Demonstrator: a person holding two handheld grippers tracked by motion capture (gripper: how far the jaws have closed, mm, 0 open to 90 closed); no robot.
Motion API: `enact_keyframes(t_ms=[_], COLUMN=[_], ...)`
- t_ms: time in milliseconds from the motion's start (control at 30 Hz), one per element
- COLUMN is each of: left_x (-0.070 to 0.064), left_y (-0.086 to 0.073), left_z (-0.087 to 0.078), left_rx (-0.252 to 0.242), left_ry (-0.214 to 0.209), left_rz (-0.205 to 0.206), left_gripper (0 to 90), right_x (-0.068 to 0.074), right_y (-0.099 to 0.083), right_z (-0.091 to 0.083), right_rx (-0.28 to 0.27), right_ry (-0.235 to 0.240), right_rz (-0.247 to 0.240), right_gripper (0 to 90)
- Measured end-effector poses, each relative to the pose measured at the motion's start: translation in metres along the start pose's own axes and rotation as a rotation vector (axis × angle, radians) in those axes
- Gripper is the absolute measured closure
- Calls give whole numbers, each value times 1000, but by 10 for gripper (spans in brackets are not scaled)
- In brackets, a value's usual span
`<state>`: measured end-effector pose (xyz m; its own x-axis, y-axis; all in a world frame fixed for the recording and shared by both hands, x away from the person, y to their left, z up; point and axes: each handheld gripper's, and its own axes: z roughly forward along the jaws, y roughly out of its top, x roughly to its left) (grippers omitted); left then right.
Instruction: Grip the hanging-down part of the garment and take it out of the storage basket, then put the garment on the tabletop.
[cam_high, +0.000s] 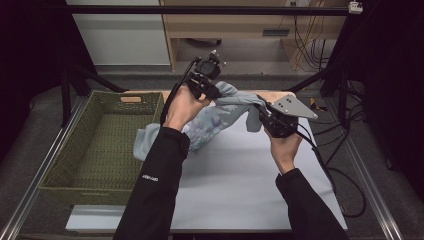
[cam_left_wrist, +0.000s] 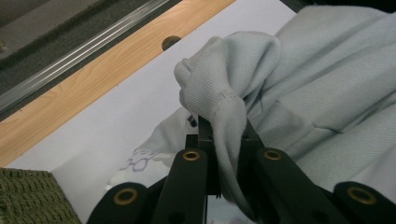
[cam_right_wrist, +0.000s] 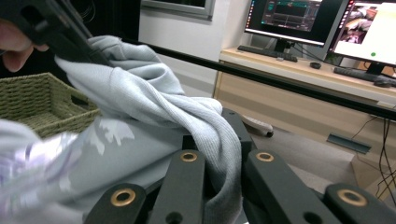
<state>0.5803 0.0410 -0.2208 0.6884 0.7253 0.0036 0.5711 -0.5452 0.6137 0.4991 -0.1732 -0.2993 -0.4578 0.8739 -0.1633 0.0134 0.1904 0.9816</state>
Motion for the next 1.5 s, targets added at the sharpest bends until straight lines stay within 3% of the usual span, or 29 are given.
enact_keyframes(t_ms=[233, 300, 333, 367, 467, 500, 533, 567, 667, 700, 733, 833, 867, 967, 1100, 1167, 1333, 1500], left_x=[-1, 0, 0, 0, 0, 0, -1, -1, -1, -1, 0, 0, 0, 0, -1, -2, -4, -7], left_y=[1, 0, 0, 0, -2, -2, -2, -2, -2, -2, -2, -4, -4, -5, -7, -9, -17, -27], left_z=[1, 0, -1, -1, -1, 0, 1, 1, 2, 2, 2, 2, 2, 0, 1, 2, 4, 9], left_rx=[1, -2, -5, -3, -10, -13, -13, -13, -14, -19, -18, -21, -24, -24, -24, -23, -32, -33], left_ry=[6, 8, 10, 9, 7, 6, 3, 3, -4, -1, -5, -3, 1, 2, -1, -1, -11, -24], left_rz=[4, -2, -1, 0, 1, 0, 4, 4, 8, 10, 8, 4, 4, 5, 11, 19, 35, 47], left_gripper=[848, 848, 848, 848, 848, 848, 848, 848, 848, 848, 848, 848, 848, 848, 848, 848, 847, 846], right_x=[-1, 0, 2, 2, 12, 12, 16, 16, 20, 22, 22, 21, 20, 19, 18, 17, 13, 9], right_y=[0, -3, -8, -8, -26, -26, -36, -36, -47, -50, -50, -53, -53, -56, -59, -60, -62, -71], right_z=[0, -2, -4, -4, -9, -9, -10, -10, -12, -15, -15, -21, -24, -28, -35, -41, -47, -56], right_rx=[5, 10, 17, 17, 37, 37, 47, 47, 41, 25, 25, 2, 5, -5, -10, -5, 0, -6], right_ry=[13, 41, 93, 93, 165, 165, 190, 190, 211, 214, 214, 217, 221, 243, 251, 251, 232, 230], right_rz=[7, 16, 45, 45, 47, 47, 54, 54, 64, 75, 75, 120, 149, 168, 151, 172, 159, 183], right_gripper=[876, 874, 870, 870, 834, 834, 734, 734, 549, 436, 436, 236, 201, 91, 53, 30, 9, 8])
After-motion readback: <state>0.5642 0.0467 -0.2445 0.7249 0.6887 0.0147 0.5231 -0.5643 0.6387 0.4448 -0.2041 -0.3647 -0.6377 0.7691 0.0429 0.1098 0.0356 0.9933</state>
